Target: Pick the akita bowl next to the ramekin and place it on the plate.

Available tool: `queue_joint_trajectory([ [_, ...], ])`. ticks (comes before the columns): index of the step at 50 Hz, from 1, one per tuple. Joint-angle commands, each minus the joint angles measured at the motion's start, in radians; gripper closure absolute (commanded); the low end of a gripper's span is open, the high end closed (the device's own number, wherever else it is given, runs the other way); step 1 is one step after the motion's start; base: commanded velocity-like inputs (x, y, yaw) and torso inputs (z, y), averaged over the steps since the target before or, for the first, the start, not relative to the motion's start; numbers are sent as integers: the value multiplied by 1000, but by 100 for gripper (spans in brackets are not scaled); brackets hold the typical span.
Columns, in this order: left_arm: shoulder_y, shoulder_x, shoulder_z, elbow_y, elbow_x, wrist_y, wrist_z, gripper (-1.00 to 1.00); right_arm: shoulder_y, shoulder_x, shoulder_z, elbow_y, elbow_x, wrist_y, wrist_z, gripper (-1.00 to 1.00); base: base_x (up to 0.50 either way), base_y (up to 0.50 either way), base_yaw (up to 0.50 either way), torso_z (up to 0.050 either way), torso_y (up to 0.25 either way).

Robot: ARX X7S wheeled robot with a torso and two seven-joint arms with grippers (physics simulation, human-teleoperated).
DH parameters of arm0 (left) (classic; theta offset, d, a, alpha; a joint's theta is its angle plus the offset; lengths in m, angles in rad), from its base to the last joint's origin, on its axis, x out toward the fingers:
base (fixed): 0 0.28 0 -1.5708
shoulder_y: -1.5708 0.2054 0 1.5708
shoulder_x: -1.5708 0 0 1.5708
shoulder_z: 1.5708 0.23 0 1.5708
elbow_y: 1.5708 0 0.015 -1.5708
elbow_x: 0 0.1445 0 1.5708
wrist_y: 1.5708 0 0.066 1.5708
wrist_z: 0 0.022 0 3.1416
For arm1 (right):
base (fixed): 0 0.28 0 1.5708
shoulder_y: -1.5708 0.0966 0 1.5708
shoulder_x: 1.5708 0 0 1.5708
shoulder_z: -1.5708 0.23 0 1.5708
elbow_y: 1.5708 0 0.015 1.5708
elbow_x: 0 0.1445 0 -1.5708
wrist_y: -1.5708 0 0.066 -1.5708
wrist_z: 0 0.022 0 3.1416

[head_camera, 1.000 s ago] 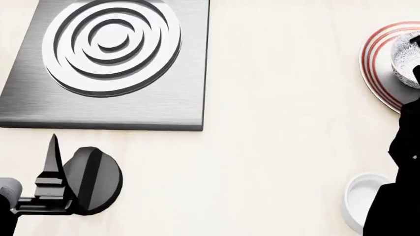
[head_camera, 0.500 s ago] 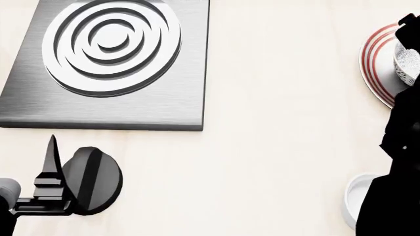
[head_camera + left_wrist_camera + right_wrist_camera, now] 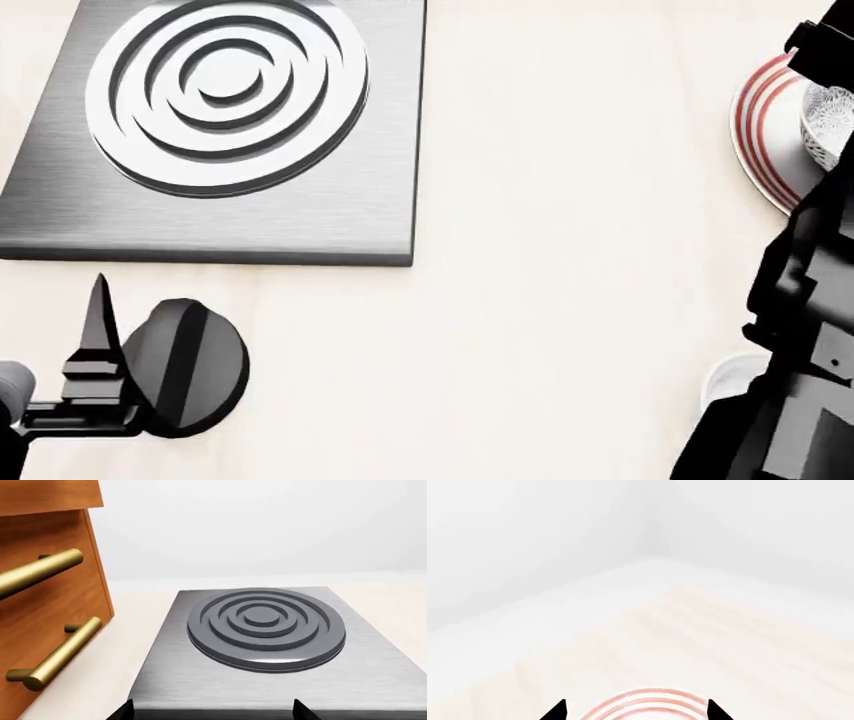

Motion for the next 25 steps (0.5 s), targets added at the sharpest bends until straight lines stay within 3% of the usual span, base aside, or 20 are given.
queue_joint_trajectory([
  [1, 2, 22, -27, -3, 8, -12, 24, -100, -119, -75, -8, -300, -48, 122, -73, -100, 0, 0, 0, 0, 0],
  [25, 10, 19, -17, -1, 11, -4, 19, -100, -405, -138, -133, -760, -118, 231, -171, -100, 0, 0, 0, 0, 0],
])
